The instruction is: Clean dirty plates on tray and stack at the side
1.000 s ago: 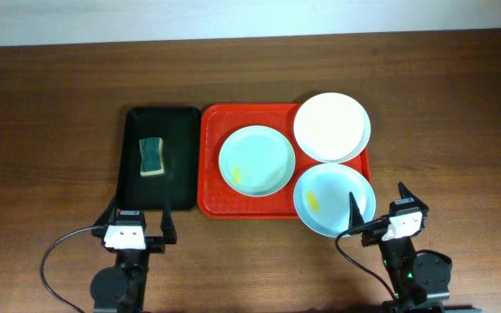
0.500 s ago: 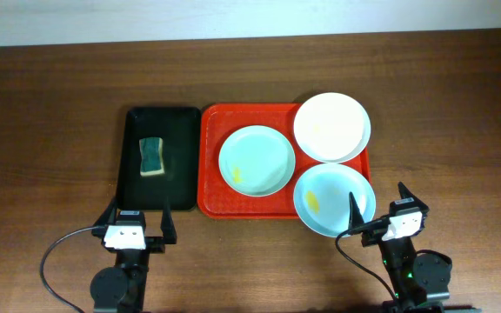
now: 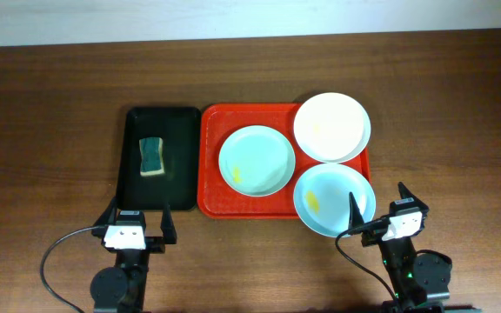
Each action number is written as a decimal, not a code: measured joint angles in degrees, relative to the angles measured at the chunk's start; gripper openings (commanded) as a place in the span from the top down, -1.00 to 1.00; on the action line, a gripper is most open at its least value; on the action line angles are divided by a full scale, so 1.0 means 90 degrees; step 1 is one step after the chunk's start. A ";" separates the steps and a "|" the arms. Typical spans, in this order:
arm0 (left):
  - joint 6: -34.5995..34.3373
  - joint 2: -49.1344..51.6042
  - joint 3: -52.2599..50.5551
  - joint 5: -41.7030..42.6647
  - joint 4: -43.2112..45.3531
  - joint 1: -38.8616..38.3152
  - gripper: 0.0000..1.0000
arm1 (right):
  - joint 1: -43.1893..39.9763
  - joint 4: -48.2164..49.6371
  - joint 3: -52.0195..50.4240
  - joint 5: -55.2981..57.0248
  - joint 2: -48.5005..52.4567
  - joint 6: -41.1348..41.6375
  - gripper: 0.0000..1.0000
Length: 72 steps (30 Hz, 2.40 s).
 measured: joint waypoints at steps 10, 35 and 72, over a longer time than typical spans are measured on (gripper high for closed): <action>0.0000 0.0000 0.0000 0.0000 0.0000 0.0000 -0.99 | 0.0000 0.0000 0.0000 0.0000 0.0000 0.0005 -0.97; -0.0782 0.2086 0.4384 0.0515 -0.3655 0.0000 -0.99 | 0.0000 0.0000 0.0000 0.0000 0.0000 0.0002 -0.97; -0.0947 1.0144 1.0550 0.1401 -0.6603 0.0000 -0.21 | 0.0000 0.0000 0.0002 0.0000 0.0000 0.0005 -0.97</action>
